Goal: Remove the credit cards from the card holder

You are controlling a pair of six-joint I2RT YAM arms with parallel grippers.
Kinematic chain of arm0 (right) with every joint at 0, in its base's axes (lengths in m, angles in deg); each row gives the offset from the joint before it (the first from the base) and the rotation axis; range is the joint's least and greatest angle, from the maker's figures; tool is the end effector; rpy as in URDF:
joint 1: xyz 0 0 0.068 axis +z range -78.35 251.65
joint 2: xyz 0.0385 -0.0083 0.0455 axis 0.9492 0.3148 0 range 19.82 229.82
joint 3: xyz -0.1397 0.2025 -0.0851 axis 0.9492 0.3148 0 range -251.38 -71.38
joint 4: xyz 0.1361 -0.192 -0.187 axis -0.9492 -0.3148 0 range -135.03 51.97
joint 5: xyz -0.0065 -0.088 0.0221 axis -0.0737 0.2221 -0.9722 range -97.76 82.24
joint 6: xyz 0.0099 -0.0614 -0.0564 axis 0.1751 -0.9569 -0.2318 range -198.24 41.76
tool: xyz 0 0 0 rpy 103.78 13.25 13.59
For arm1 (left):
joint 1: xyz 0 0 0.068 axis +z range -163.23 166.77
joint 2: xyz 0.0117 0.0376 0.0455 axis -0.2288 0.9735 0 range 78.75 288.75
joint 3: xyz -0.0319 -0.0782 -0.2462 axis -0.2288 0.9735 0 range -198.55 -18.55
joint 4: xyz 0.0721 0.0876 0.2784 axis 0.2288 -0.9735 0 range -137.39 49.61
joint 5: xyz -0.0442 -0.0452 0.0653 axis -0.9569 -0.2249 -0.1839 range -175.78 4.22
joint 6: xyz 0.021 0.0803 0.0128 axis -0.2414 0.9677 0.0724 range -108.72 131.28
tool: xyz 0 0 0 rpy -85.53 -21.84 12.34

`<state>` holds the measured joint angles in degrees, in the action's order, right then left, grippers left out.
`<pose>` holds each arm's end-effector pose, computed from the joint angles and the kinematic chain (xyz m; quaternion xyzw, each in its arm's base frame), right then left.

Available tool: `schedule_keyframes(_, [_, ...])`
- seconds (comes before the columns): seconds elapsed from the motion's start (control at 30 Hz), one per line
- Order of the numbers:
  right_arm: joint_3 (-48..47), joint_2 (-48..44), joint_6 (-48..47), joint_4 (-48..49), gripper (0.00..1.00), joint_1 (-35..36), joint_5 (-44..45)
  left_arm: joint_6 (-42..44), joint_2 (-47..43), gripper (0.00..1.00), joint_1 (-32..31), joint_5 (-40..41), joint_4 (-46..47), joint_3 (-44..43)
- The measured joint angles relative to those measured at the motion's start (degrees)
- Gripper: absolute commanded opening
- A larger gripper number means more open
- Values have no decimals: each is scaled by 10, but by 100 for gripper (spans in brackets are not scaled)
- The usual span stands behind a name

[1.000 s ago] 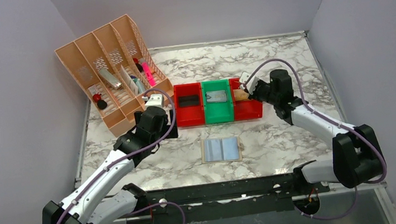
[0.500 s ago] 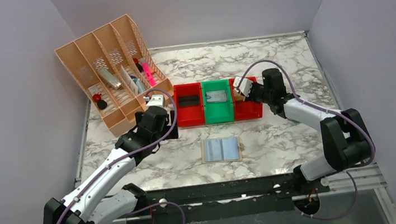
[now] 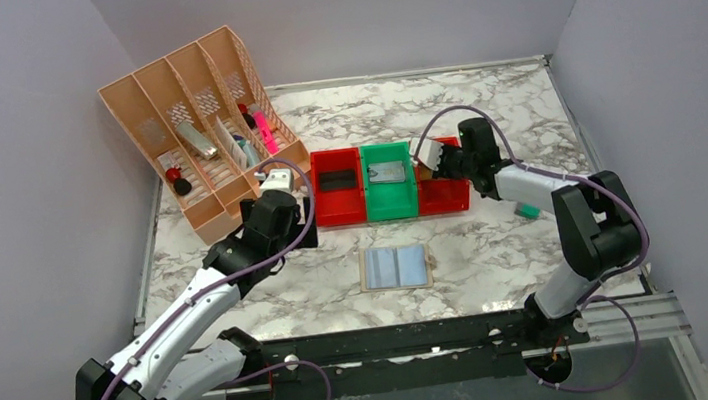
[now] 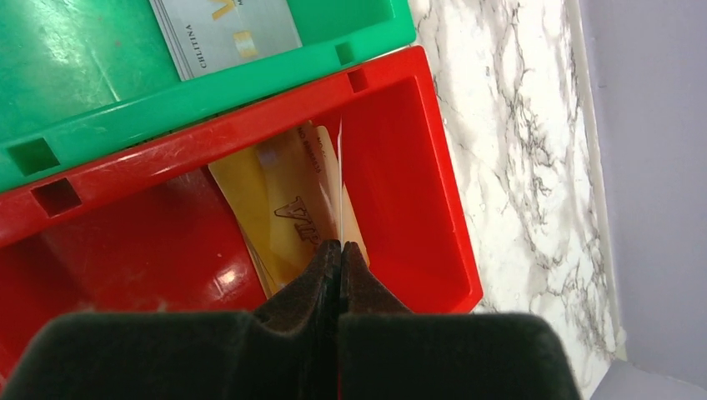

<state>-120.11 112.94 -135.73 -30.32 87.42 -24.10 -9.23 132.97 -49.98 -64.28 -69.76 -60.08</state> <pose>0.3759 0.1276 0.1204 -0.5790 0.6719 -0.0395 0.4602 0.2337 -0.1409 0.2173 0.0518 0.8994 -0.0417 0.4320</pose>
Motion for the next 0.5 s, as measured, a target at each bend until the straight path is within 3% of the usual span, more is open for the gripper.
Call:
schedule_keyframes(0.27, [-13,9,-22,-1,6,0,-3,0,-2,99,0,0,0,0])
schedule_keyframes(0.33, [-14,11,-24,-4,16,0,-6,0,-2,99,0,0,0,0])
schedule_keyframes(0.5, [-39,33,-38,-46,20,0,-20,0,-2,99,0,0,0,0])
